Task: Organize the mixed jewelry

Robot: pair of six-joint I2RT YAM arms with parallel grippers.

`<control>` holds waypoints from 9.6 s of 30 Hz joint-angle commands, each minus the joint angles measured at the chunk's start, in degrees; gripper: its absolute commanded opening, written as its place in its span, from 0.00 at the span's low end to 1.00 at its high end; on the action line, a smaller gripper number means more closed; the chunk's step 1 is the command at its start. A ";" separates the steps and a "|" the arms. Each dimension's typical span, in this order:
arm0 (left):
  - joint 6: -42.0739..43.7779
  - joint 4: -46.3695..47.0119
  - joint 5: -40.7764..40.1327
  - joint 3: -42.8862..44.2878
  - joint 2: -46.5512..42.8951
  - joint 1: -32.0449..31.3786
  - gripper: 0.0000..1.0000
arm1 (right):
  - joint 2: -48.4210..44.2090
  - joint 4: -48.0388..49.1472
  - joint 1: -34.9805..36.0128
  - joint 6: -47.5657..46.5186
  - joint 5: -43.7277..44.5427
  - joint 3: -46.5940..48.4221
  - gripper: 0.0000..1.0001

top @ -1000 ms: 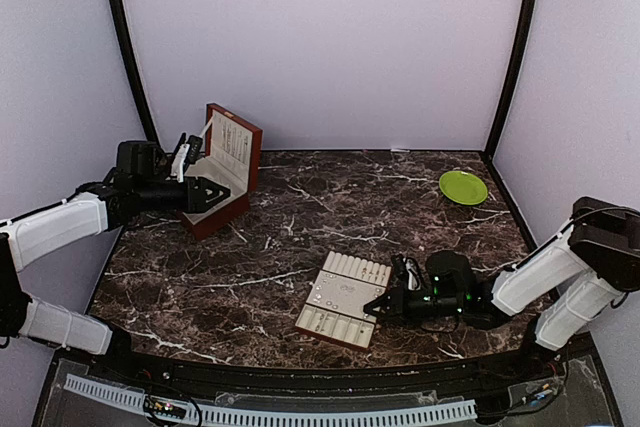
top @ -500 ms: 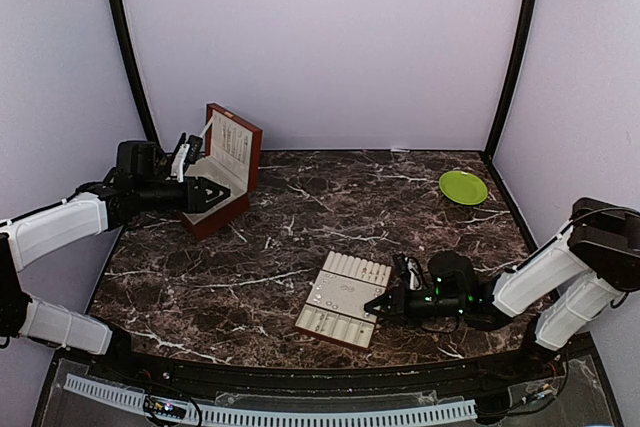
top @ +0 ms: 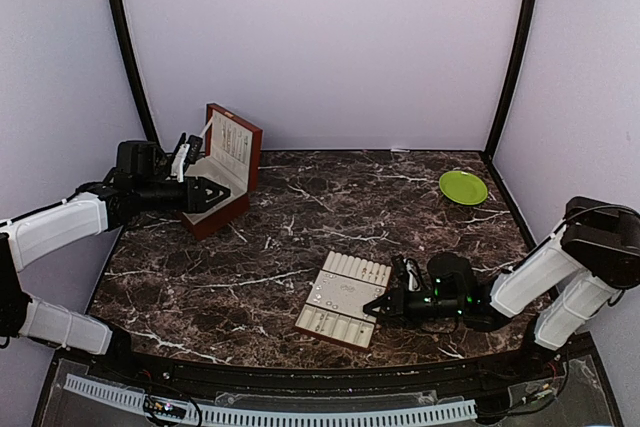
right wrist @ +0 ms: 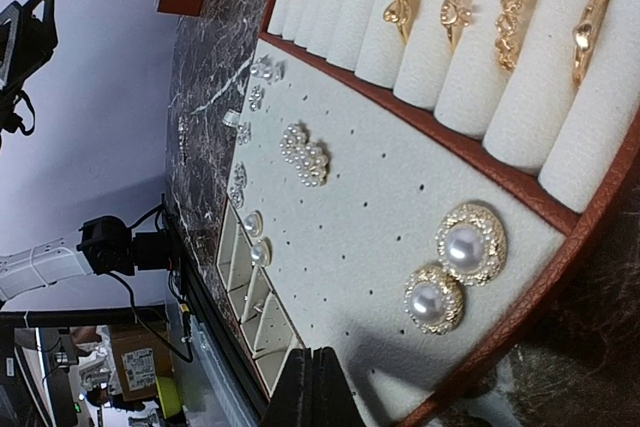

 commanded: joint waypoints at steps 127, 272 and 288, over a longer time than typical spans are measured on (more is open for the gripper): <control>2.38 0.23 -4.32 0.05 2.18 0.42 0.49 | 12.42 -73.15 -34.28 -55.97 6.98 45.39 0.12; -0.02 3.18 -1.03 -1.35 -2.40 0.42 0.49 | -7.05 -10.69 -4.34 2.65 -3.84 2.18 0.00; -0.11 3.33 -0.90 -1.36 -2.23 0.42 0.49 | -3.90 -7.85 -3.98 3.47 -3.94 2.27 0.00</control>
